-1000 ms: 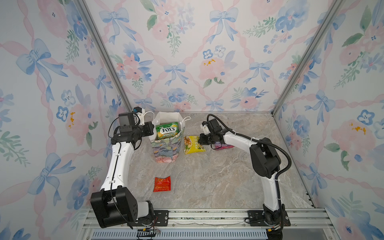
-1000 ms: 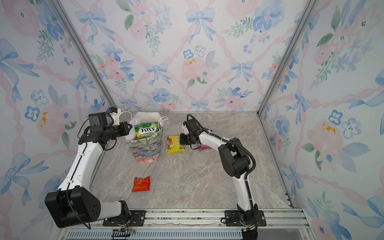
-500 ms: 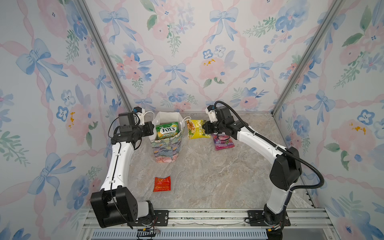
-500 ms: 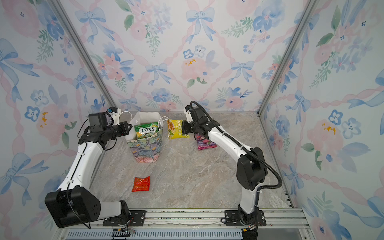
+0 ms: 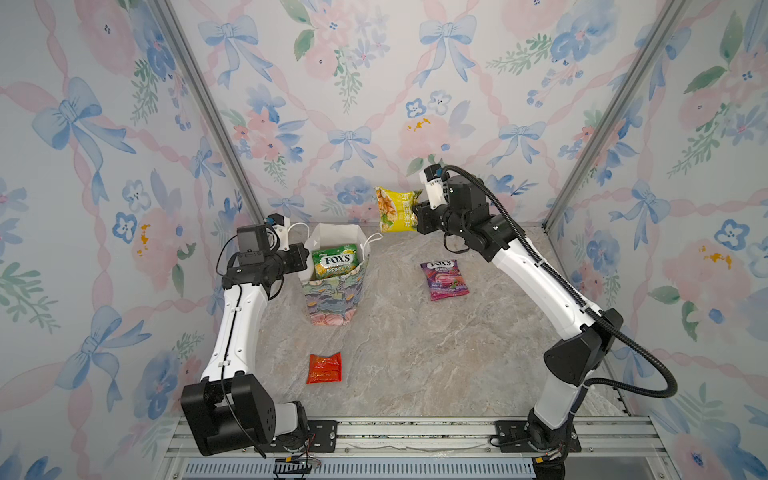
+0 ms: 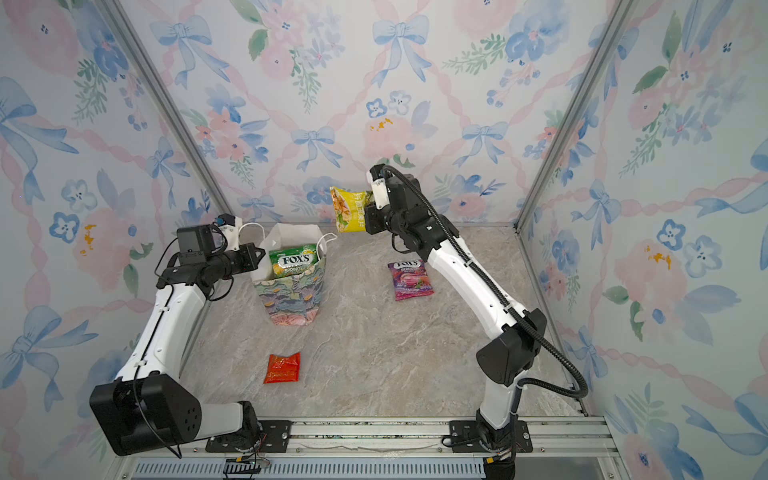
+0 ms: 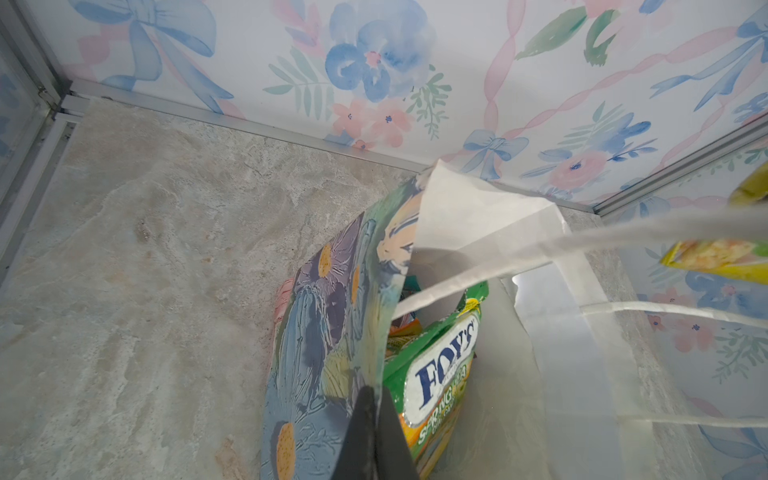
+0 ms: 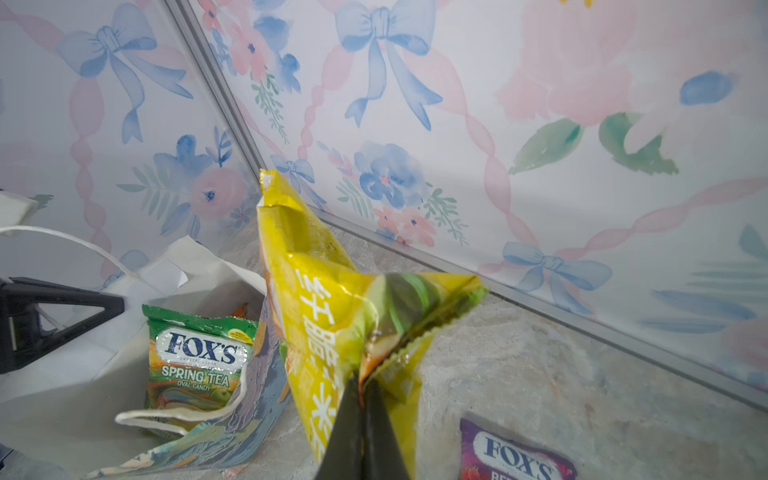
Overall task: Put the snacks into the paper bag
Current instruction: 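Lift the yellow packet with the right gripper and carry it over the bag, then lower the yellow packet into the bag and open the right gripper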
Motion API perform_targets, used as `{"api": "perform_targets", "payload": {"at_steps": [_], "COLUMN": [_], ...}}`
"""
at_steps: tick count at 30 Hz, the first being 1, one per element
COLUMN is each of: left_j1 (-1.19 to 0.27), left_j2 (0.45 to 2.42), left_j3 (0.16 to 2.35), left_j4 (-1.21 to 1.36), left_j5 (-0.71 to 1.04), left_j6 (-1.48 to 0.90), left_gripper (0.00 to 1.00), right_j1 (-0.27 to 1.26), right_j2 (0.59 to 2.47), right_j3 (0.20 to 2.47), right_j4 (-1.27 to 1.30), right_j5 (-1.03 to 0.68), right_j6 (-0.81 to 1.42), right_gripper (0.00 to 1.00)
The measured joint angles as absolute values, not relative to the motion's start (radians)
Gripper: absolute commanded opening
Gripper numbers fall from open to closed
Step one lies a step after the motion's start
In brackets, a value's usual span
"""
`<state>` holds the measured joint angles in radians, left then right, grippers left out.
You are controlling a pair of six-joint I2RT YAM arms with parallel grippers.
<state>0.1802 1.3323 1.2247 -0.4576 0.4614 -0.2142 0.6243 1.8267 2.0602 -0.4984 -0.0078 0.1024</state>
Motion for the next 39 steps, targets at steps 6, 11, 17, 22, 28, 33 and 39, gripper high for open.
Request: {"api": "perform_targets", "payload": {"at_steps": [6, 11, 17, 22, 28, 33, 39], "left_j1": [0.184, 0.184, 0.184, 0.184, 0.184, 0.184, 0.187], "left_j2": [1.332, 1.332, 1.332, 1.332, 1.332, 1.332, 1.332], "left_j3": [1.225, 1.224, 1.222, 1.221, 1.220, 1.220, 1.220], "left_j4": [-0.458, -0.458, -0.456, -0.450, -0.450, -0.450, -0.450], "left_j5": [0.472, 0.481, 0.495, 0.495, 0.495, 0.496, 0.495], "left_j6": [-0.214, -0.214, -0.214, -0.214, -0.214, -0.214, -0.214], "left_gripper": [0.00, 0.00, 0.00, 0.00, 0.00, 0.00, 0.00], "right_j1": [0.670, 0.732, 0.806, 0.846, 0.865, 0.867, 0.881], "right_j2": [1.892, 1.995, 2.104, 2.156, 2.187, 2.187, 2.192], "right_j3": [2.236, 2.400, 2.517, 2.522, 2.522, 2.517, 2.511], "right_j4": [-0.525, -0.582, -0.651, -0.701, -0.751, -0.754, -0.771], "right_j5": [0.006, 0.009, 0.005, -0.003, -0.019, -0.043, -0.062], "right_j6": [0.032, -0.046, -0.147, -0.249, -0.327, -0.371, -0.410], "right_gripper": [0.00, 0.00, 0.00, 0.00, 0.00, 0.00, 0.00]}}
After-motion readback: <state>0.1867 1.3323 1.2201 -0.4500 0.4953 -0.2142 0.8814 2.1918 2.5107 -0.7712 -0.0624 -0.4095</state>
